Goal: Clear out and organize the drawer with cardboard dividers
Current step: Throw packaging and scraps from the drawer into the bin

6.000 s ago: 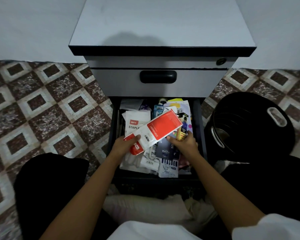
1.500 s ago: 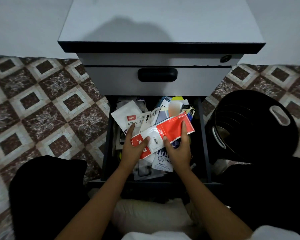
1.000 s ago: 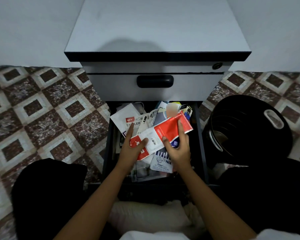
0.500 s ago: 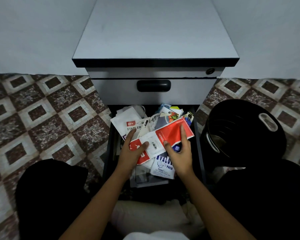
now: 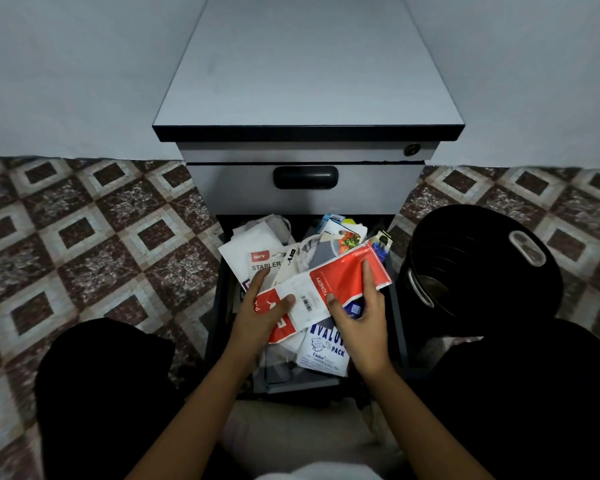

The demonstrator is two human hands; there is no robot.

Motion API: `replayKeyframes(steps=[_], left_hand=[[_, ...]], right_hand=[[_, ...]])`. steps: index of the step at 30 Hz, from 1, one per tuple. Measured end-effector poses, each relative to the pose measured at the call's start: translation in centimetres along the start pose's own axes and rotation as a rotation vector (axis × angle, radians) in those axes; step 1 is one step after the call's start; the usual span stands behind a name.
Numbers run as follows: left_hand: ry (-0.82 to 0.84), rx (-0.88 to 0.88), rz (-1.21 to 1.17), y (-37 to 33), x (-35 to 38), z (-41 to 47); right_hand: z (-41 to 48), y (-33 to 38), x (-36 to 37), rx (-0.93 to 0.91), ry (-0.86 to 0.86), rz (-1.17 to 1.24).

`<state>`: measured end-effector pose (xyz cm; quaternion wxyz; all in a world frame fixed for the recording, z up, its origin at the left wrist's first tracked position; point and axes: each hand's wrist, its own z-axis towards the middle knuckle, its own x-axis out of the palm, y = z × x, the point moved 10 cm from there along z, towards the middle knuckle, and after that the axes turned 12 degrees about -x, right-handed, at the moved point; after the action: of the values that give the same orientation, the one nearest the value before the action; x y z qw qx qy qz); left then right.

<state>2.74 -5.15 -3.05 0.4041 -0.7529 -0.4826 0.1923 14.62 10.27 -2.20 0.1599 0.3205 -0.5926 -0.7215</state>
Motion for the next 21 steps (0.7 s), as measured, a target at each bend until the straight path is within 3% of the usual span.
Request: replayKeyframes(steps=[9,21], left_hand=[[-0.015,0.114,0.079,-1.8,0.1,-1.9],[0.117,0.147,0.189,-2.6,6.2,-2.5]], right_hand=[[-0.9,2.7,-0.9,-0.066,-0.023,-0.01],[-1.1,2.7,-6.9,-0.056,-0.168,-0.005]])
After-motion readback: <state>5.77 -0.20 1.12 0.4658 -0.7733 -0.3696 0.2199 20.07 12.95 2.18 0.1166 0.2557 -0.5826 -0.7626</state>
